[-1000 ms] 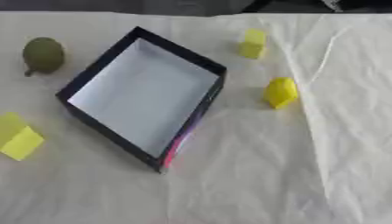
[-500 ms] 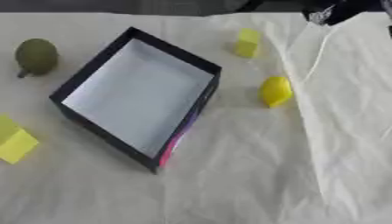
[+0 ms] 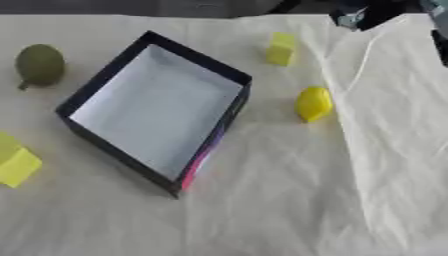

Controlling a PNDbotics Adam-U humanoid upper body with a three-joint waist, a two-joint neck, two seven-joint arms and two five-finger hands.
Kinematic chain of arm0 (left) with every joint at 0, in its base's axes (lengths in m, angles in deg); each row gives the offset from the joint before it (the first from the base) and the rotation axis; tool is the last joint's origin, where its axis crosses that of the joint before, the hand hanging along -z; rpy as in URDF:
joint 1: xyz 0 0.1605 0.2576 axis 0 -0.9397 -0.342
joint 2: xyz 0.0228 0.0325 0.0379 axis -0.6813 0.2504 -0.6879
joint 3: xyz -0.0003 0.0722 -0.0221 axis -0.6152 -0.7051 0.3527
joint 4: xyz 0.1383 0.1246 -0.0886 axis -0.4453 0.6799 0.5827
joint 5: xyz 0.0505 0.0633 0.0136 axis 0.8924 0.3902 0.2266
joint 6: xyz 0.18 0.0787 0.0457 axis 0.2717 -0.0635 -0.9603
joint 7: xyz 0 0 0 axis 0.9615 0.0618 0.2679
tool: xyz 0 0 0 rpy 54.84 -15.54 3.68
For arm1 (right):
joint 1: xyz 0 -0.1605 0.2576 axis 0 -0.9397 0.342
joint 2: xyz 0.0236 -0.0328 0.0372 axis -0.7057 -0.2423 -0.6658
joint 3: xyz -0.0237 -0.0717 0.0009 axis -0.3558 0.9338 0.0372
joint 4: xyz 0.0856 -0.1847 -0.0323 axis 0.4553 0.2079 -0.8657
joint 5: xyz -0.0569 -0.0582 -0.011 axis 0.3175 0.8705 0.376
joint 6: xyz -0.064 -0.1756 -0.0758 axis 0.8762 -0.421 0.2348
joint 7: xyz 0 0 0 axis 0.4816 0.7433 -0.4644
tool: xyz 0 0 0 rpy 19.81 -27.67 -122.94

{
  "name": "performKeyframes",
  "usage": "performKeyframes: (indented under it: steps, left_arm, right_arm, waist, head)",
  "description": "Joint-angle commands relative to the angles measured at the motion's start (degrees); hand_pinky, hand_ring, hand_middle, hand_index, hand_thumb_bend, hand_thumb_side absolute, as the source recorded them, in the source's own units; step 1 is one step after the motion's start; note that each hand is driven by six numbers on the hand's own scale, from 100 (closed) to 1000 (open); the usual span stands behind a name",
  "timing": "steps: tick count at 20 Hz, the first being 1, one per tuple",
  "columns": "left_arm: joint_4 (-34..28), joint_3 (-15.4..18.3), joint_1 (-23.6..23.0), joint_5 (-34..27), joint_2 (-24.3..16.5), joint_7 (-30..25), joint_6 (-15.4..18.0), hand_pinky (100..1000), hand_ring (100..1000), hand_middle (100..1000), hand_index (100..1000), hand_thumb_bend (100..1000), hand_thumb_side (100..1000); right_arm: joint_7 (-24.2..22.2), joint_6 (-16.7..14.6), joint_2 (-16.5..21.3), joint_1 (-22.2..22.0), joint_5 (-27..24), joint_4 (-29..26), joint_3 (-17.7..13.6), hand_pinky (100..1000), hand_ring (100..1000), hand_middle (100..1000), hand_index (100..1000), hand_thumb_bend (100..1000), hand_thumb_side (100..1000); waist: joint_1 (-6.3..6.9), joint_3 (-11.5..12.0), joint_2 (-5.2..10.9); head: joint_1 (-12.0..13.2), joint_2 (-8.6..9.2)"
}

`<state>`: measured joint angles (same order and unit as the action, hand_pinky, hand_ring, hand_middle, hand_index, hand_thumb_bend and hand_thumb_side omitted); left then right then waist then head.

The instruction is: Pick up objects on the table and place them in the box.

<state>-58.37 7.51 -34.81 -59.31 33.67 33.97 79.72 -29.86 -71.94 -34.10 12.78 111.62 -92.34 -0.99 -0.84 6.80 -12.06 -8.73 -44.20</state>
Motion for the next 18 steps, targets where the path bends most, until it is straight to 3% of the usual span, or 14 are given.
performKeyframes:
  steps: [1, 10, 18]
  left_arm:
    - [-0.6, 0.01, 0.77, -0.36, -1.84, -0.05, -0.12, 817, 743, 719, 851, 100, 700]
    - [-0.64, -0.21, 1.1, -0.51, -1.82, -0.18, -0.25, 816, 743, 717, 851, 100, 701]
    - [-0.75, -0.26, 1.35, -0.59, -1.71, -0.18, -0.53, 815, 743, 714, 849, 100, 704]
  right_arm:
    - [-2.27, -0.48, 0.67, 1.02, -1.31, -1.24, 0.34, 976, 856, 827, 923, 255, 521]
    - [-4.98, 1.38, -1.38, 0.9, -1.36, -0.93, 2.26, 1000, 883, 844, 935, 320, 671]
    - [-6.53, 3.51, -2.96, 1.22, -2.34, -0.38, 2.8, 1000, 885, 845, 938, 310, 604]
  waist:
    - [-0.68, 0.15, 2.14]
    - [-0.91, 0.69, 2.01]
    - [-1.4, 1.01, 1.69]
  head:
    - [-0.34, 0.08]
    - [-1.04, 0.08]
    - [-1.33, 0.08]
